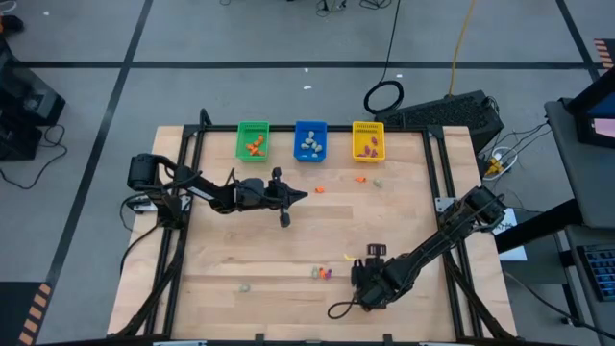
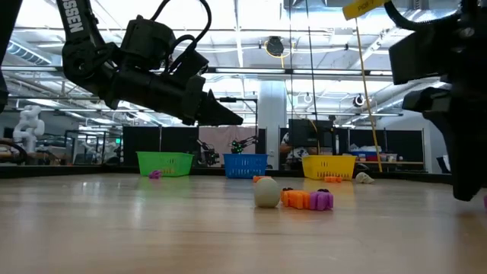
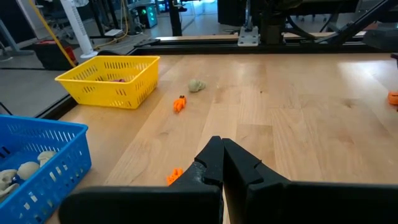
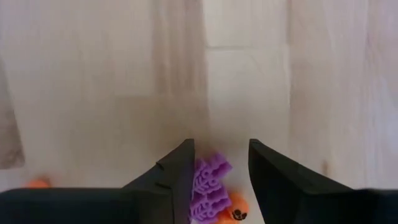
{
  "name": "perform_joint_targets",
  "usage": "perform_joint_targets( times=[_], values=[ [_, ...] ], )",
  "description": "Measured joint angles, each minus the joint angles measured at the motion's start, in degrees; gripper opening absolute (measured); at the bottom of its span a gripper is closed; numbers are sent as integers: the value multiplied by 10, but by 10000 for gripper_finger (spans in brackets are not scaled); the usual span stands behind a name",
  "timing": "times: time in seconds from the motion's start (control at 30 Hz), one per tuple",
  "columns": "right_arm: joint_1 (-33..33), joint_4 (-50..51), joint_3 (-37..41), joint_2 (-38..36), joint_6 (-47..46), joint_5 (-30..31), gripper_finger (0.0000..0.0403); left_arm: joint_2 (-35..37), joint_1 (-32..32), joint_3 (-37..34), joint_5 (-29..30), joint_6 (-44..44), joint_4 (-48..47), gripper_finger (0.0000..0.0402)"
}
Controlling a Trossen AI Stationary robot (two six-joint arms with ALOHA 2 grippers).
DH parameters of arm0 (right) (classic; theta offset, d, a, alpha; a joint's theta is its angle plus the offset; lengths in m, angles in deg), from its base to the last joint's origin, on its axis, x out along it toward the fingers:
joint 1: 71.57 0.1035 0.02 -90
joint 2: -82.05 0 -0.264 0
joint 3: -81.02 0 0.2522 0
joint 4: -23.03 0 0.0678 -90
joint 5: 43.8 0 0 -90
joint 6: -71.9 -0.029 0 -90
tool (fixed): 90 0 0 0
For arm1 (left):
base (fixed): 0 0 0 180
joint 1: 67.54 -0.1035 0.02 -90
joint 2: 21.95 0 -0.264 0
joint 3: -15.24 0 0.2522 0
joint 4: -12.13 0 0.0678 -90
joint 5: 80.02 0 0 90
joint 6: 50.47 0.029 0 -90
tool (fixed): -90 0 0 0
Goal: Sort Halloween decoration
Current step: Put the purple skeleton toy into the yellow bin
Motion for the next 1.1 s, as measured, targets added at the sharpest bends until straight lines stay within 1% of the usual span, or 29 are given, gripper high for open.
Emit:
perform_joint_targets(
  times=[0.13, 0.27, 0.33, 0.43, 0.53, 0.67, 0.8, 0.87, 1.03, 1.1],
  values=[
    [0, 60, -16, 0, -49, -19, 137, 0, 0, 0, 0, 0, 0, 0],
    [0, 131, -58, 0, -116, -19, 137, 0, 0, 0, 0, 0, 0, 0],
    [0, 165, -73, 0, -153, -29, 137, 0, 0, 0, 0, 0, 0, 0],
    [0, 156, -79, 0, -201, -53, 137, 0, 0, 0, 0, 0, 0, 0],
    [2, 153, -79, 2, -220, -74, 137, 0, 0, 0, 0, 0, 0, 0],
    [7, 162, -79, 6, -220, -61, 133, 0, 0, 0, 0, 0, 0, 0],
    [7, 174, -79, 20, -205, -61, 107, 0, 0, 0, 0, 0, 0, 0],
    [7, 172, -79, 31, -193, -61, 84, 0, 0, 0, 0, 0, 0, 0],
    [9, 165, -79, 44, -169, -61, 12, 0, 0, 0, 0, 0, 0, 0],
    [9, 159, -79, 47, -164, -60, 6, 0, 0, 0, 0, 0, 0, 0]
  ],
)
